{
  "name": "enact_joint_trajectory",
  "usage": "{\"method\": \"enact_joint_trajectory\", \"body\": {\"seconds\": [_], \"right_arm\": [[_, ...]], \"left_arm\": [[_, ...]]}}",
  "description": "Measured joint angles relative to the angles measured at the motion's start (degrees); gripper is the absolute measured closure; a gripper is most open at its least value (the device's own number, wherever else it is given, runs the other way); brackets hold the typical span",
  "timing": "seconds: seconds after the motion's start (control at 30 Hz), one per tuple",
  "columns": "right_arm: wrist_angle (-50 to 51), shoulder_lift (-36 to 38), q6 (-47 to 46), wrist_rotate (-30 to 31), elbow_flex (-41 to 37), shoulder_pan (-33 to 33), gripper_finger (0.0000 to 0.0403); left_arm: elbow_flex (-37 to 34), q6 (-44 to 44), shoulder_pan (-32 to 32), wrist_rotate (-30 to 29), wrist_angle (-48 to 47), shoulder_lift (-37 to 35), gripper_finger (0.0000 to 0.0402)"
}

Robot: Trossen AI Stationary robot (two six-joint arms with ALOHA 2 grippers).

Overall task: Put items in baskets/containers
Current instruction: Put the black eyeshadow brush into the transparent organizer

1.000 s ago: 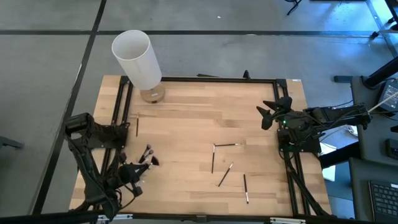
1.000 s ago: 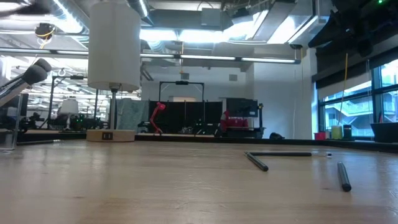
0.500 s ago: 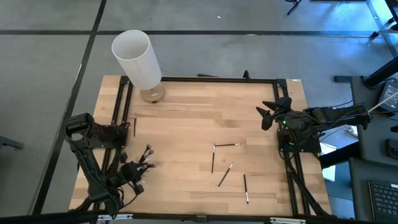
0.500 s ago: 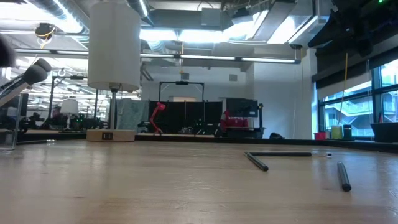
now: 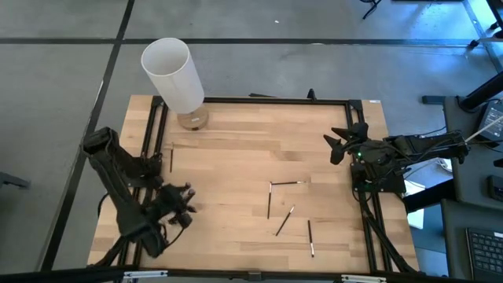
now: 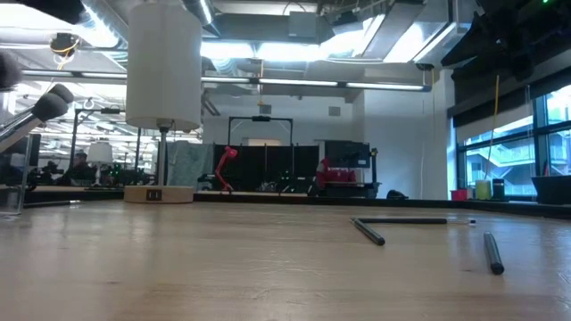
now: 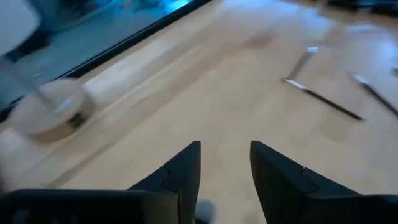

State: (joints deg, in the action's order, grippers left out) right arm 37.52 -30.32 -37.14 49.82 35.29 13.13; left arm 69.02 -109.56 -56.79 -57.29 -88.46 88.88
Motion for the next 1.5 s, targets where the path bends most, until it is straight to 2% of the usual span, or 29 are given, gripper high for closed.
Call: {"method": "enact_joint_trajectory", "body": {"seconds": [0.2, 0.37, 0.53, 0.7, 0.87, 1.0, 1.23, 1.5], "right_arm": [[0.02, -0.81, 0.16, -0.05, 0.00, 0.02, 0.0173], [0.00, -0.84, 0.24, -0.06, 0.00, 0.01, 0.0173], [0.02, -0.81, 0.60, -0.11, 0.00, 0.00, 0.0173], [0.01, -0.79, 1.79, -0.08, 0.00, 0.02, 0.0173], [-0.02, -0.79, 2.73, -0.06, 0.00, 0.01, 0.0173], [-0.07, -0.79, 2.73, -0.39, 0.00, 0.02, 0.0173], [0.00, -0.79, 3.33, -1.28, 0.00, 0.01, 0.0173], [-0.02, -0.79, 4.35, -1.00, 0.00, 0.02, 0.0173]], "left_arm": [[-1.10, 1.45, 13.41, 13.36, -1.72, -6.93, 0.0252], [-5.39, 6.88, 27.27, 18.16, -1.55, -10.79, 0.0249], [-11.21, 16.14, 41.05, 25.38, -1.48, -13.16, 0.0255], [-17.54, 26.68, 51.18, 32.33, 2.07, -14.36, 0.0261], [-22.18, 35.76, 57.17, 34.60, 12.07, -14.80, 0.0261], [-24.95, 40.67, 59.66, 36.53, 18.99, -14.80, 0.0262], [-28.77, 42.86, 61.08, 37.31, 19.90, -14.80, 0.0262], [-34.26, 44.44, 66.73, 36.55, 23.17, -14.80, 0.0263]]}}
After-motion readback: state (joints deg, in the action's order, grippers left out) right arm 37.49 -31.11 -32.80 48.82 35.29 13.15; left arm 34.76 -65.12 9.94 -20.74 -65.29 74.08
